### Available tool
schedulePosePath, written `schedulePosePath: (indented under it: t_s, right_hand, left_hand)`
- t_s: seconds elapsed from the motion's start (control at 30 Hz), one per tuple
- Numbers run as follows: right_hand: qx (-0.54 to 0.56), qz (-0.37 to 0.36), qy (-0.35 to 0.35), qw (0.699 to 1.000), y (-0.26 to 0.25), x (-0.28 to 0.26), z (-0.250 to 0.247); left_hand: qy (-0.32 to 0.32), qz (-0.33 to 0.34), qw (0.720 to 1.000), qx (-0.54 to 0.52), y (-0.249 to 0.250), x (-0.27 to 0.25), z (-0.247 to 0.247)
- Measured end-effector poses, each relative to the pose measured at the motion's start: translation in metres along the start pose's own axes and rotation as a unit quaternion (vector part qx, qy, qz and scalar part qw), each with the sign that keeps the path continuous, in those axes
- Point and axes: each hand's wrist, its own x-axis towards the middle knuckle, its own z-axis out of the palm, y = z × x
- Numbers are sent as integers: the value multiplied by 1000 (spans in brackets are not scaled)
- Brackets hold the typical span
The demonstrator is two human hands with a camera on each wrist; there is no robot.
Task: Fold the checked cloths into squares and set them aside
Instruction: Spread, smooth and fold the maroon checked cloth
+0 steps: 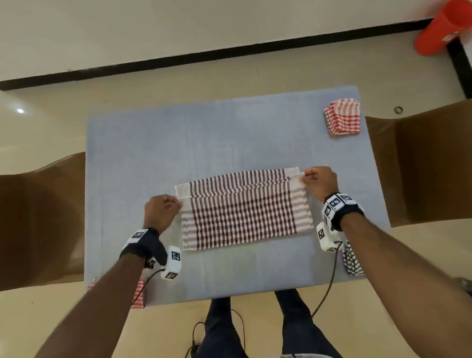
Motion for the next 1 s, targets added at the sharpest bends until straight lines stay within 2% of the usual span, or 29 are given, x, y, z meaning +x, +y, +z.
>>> schedulePosePath:
  t_s: [0.2, 0.3, 0.6, 0.73, 0.83, 0.9, 0.97, 1.0]
  right_hand:
    - [-16, 24, -4, 1000, 5, 25, 17]
    - [-17, 18, -3, 1000, 8, 32, 20]
    - [-62, 16, -30, 998, -1, 43, 18]
    - [-101, 43, -5, 994, -4, 50, 29]
    - [-156, 68, 34, 985, -9, 47, 34]
    - [-169, 17, 97, 981, -18, 32, 32]
    - [-158, -104, 143, 971, -31, 4, 38]
    - [-141, -164, 139, 966, -36, -15, 48]
  left_hand:
    - [-13, -20, 999, 35, 10, 19, 7]
    - [-18, -43, 999, 27, 14, 27, 5]
    - [-70, -40, 997, -2, 27, 33, -1]
    - [-13, -46, 992, 113, 35, 38, 8]
    - [47, -47, 987, 146, 47, 28, 18]
    - [111, 2, 983, 147, 52, 16, 27]
    - [160, 117, 967, 162, 53, 0, 40]
    - [157, 175, 957, 170, 52, -9, 50]
